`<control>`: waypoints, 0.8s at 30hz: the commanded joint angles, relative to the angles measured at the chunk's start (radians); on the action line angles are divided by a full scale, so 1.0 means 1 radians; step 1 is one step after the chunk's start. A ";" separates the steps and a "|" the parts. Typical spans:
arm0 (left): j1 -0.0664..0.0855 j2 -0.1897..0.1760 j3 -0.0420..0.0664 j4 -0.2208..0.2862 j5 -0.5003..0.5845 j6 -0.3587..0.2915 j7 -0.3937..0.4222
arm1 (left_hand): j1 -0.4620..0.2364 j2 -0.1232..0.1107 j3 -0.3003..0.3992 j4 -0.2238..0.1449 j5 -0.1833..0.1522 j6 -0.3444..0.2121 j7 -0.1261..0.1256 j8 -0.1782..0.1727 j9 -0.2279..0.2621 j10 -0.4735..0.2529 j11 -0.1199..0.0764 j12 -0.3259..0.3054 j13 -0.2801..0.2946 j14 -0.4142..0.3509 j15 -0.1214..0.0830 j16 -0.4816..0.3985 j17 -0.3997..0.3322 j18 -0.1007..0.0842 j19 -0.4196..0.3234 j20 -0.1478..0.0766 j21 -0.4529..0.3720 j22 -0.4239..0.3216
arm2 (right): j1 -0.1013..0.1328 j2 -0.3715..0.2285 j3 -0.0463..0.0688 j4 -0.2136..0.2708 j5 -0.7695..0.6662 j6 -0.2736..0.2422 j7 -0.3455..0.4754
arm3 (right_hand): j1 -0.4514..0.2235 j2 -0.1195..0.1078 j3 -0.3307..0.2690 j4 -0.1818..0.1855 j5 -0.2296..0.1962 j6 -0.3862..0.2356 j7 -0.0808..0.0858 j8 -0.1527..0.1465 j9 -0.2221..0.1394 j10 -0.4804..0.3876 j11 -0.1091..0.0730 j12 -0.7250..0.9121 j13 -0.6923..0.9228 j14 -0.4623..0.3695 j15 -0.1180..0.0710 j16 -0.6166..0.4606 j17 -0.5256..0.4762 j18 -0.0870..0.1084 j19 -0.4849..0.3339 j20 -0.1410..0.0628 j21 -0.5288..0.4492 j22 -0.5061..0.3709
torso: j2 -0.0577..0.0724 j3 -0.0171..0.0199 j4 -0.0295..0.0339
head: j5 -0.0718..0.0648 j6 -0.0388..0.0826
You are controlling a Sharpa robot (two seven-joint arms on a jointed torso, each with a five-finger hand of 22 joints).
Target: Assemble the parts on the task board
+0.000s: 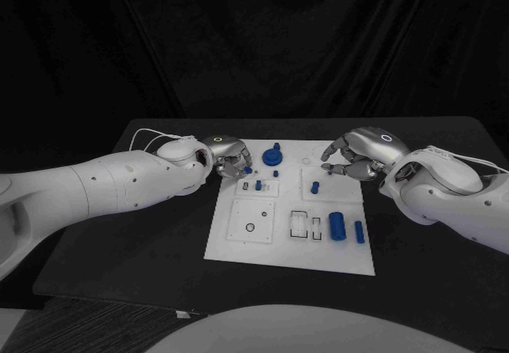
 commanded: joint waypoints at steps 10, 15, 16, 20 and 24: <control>-0.017 0.008 -0.003 -0.013 -0.021 -0.055 0.055 | 0.030 0.015 0.011 -0.030 0.065 0.132 -0.019 0.071 0.052 0.108 -0.011 0.022 0.269 0.111 -0.010 0.018 0.278 -0.005 0.015 -0.007 0.013 0.224 | -0.004 -0.002 0.001 0.000 -0.002 0.002 -0.010 | 0.016 -0.010 0.007 -0.005 0.017 0.008 0.005 -0.015 -0.010 0.106 0.003 0.017 0.264 0.102 0.008 0.011 0.260 -0.001 0.028 0.005 0.003 0.225 | 0.000 0.0001 -0.0001 | 0.001 0.000; -0.020 -0.003 -0.003 -0.005 -0.021 -0.098 0.105 | 0.020 0.027 0.011 -0.025 0.082 0.175 -0.030 0.084 0.068 0.108 -0.022 0.022 0.269 0.111 -0.019 0.018 0.278 -0.006 0.018 -0.015 0.018 0.226 | -0.004 -0.002 0.001 0.000 -0.002 0.004 -0.010 | 0.016 -0.010 0.007 -0.005 0.017 0.008 0.005 -0.015 -0.010 0.106 0.003 0.017 0.264 0.102 0.008 0.011 0.260 -0.001 0.028 0.005 0.003 0.225 | 0.000 0.0004 0.0000 | 0.002 0.000; -0.020 -0.006 -0.003 -0.003 -0.021 -0.109 0.115 | 0.019 0.028 0.011 -0.024 0.083 0.177 -0.031 0.084 0.070 0.108 -0.022 0.022 0.269 0.111 -0.020 0.018 0.278 -0.006 0.018 -0.016 0.018 0.226 | -0.004 -0.002 0.001 0.000 -0.002 0.004 -0.010 | 0.016 -0.010 0.007 -0.005 0.017 0.008 0.005 -0.015 -0.010 0.106 0.003 0.017 0.264 0.102 0.008 0.011 0.260 -0.001 0.028 0.005 0.003 0.225 | 0.000 0.0001 0.0000 | 0.003 0.000; -0.021 -0.020 -0.003 0.007 -0.021 -0.160 0.152 | 0.014 0.031 0.009 -0.022 0.088 0.187 -0.033 0.086 0.074 0.108 -0.025 0.022 0.269 0.111 -0.023 0.018 0.278 -0.007 0.019 -0.018 0.021 0.227 | -0.004 -0.002 0.001 0.000 -0.002 0.003 -0.010 | 0.014 -0.010 0.006 -0.004 0.016 0.008 0.005 -0.015 -0.010 0.106 0.003 0.017 0.264 0.102 0.008 0.011 0.259 -0.001 0.028 0.005 0.002 0.225 | 0.000 0.0003 -0.0004 | 0.008 0.000; -0.021 -0.039 -0.003 0.023 0.013 -0.202 0.181 | 0.005 0.031 0.002 -0.017 0.085 0.197 -0.037 0.088 0.080 0.108 -0.028 0.022 0.269 0.111 -0.025 0.018 0.278 -0.007 0.020 -0.021 0.022 0.227 | -0.003 -0.003 0.001 0.002 -0.002 -0.001 -0.010 | 0.014 -0.009 0.006 -0.004 0.015 0.009 0.005 -0.014 -0.010 0.106 0.003 0.017 0.264 0.102 0.008 0.010 0.259 -0.001 0.028 0.006 0.002 0.225 | -0.001 0.0003 -0.0003 | 0.013 0.000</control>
